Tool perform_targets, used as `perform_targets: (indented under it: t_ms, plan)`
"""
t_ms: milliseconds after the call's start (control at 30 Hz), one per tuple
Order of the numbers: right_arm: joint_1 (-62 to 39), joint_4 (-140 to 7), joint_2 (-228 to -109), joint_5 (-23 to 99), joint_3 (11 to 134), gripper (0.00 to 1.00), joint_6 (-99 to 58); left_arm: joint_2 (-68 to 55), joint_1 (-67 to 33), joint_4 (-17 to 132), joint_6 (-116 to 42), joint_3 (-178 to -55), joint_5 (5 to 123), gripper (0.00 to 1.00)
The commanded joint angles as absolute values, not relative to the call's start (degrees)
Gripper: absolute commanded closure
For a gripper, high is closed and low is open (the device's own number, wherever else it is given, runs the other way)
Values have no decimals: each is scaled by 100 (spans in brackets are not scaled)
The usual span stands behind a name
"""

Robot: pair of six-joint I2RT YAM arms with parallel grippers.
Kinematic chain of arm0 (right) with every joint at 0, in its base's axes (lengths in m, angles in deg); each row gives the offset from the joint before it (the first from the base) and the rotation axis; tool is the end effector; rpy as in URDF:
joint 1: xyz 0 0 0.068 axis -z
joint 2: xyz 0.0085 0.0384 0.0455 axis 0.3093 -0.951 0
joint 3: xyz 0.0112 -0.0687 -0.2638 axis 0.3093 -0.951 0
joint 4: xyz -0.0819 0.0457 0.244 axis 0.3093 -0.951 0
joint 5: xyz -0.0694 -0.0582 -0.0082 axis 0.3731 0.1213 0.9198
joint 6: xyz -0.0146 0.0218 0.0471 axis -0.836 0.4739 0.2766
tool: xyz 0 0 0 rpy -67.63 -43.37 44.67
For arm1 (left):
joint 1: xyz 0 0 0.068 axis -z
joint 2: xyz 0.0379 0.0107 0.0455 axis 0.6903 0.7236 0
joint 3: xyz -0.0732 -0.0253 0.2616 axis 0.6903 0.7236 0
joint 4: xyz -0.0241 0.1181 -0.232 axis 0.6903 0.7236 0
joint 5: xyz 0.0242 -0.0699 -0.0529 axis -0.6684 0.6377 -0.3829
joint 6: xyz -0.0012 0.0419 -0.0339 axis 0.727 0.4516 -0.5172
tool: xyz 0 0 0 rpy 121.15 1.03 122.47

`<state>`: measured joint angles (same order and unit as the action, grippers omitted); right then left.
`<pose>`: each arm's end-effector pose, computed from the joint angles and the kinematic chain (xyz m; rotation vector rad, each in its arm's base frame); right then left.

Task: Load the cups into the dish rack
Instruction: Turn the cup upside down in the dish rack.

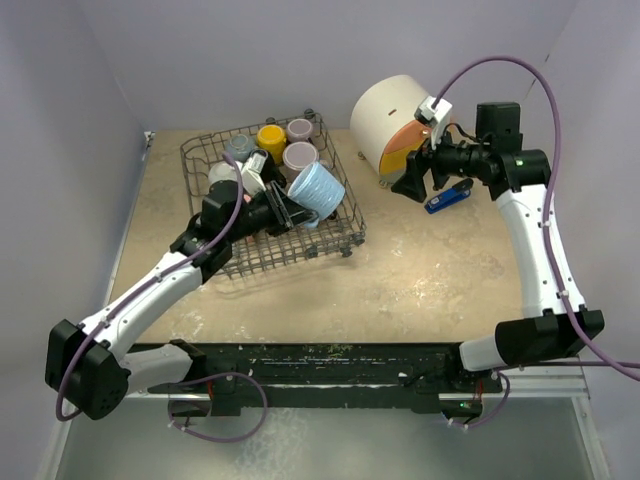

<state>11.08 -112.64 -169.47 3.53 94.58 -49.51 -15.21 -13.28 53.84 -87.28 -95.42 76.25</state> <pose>0.2827 0.0582 0.4487 -0.9024 1.7962 0.5943 0.2308 -0.1495 0.3258 -0.2548 1.9805 -1.4252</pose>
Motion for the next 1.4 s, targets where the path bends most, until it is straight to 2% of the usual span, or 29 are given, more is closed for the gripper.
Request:
perform_targets:
  t_ms: [0, 167, 433, 600, 900, 1367]
  plan:
    - [1435, -11549, -16999, 185, 9577, 12, -4842, -1985, -1350, 5984, -6942, -10279, 7217, 100]
    - [1861, -11332, -17047, -47, 9244, 13, -4810, -2135, -1351, 6627, -5877, -10378, 6728, 100]
    - [1929, -10907, -16802, -62, 8618, 13, -4737, -1985, -1382, 7268, -4524, -10515, 6496, 100]
    - [1934, -10827, -16714, -52, 8422, 13, -4740, -1754, -1559, 7726, -3517, -10703, 6642, 100]
    - [1966, -10744, -16561, -106, 8111, 13, -4742, -1343, -2407, 8078, -2609, -10684, 7758, 100]
    - [2013, -10727, -16435, -141, 7875, 13, -4735, -578, -2733, 8262, -1716, -10807, 7810, 100]
